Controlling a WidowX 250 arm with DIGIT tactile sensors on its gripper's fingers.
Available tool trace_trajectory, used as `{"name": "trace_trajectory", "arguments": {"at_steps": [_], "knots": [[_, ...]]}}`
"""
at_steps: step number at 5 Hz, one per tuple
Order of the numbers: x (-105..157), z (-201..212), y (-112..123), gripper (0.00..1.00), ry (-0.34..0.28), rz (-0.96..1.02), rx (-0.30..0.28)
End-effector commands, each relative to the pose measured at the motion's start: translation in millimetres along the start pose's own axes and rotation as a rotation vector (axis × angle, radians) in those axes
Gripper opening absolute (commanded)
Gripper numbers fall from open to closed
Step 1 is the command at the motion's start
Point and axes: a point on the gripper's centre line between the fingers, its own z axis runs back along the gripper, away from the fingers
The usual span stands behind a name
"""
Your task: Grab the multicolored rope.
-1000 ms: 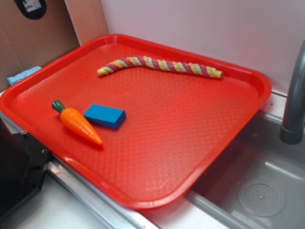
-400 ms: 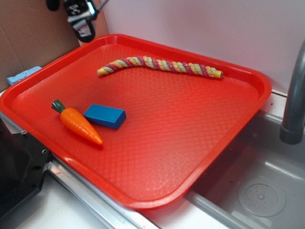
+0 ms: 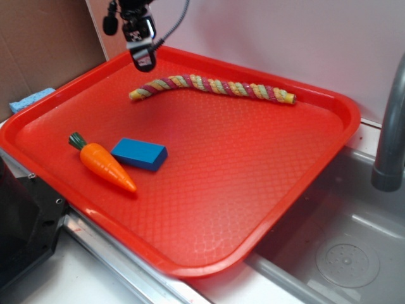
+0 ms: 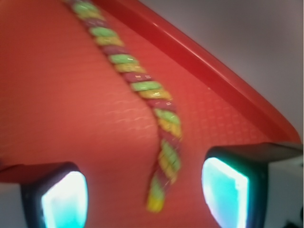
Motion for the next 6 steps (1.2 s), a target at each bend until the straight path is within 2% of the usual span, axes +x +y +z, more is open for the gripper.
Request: {"name": "trace_trajectory", "arguments": {"at_steps": [1, 2, 3, 4, 5, 6], "knots": [[13.2, -23.5, 25.6, 1.0, -0.003, 0.013, 0.013], [14.0, -48.0, 29.3, 1.0, 0.034, 0.004, -0.011], [15.5, -64.4, 27.3, 1.0, 0.095, 0.008, 0.013], [17.7, -74.8, 23.4, 0.0, 0.098, -0.027, 0.006], [16.9, -76.5, 22.4, 0.0, 0.099, -0.032, 0.004], [18.3, -74.7, 17.9, 0.0, 0.117, -0.018, 0.038]]}}
